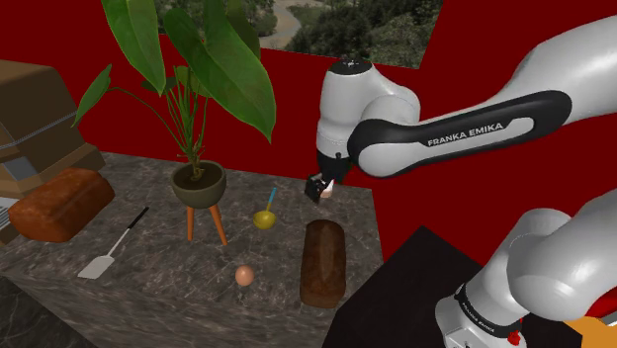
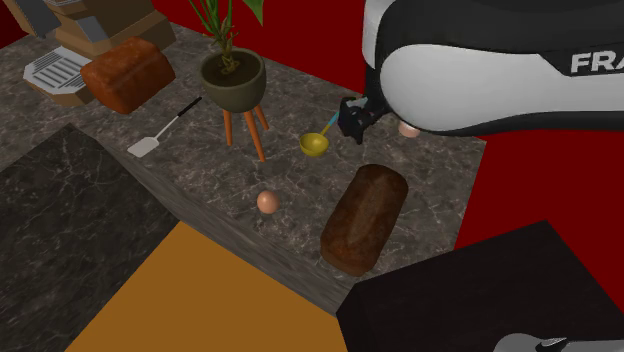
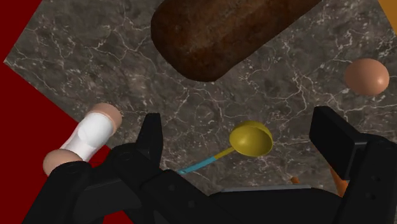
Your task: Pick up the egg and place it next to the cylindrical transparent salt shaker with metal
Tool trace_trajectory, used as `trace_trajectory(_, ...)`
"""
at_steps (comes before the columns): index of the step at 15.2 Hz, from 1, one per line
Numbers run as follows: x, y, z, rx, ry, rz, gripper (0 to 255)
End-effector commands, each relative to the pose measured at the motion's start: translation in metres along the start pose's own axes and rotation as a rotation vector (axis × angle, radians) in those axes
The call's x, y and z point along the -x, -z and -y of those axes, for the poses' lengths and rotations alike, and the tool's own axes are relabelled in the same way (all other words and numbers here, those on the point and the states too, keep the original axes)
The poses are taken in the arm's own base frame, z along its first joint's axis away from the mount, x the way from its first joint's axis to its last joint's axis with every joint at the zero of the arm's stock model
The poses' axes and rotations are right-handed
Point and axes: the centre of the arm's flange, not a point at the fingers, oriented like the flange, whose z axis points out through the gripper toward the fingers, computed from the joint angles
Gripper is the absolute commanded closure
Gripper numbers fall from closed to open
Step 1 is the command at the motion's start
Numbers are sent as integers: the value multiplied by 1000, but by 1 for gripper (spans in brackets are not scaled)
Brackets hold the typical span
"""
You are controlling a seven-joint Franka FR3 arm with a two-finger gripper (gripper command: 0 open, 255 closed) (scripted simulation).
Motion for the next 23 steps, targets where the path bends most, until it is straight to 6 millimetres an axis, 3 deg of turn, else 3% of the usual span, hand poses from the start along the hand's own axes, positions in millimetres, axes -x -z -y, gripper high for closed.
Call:
trace_trajectory(1, -8, -15, 23, 8, 18, 0, 0)
trace_trajectory(23, -54, -199, 260, 116, 215, 3, 0)
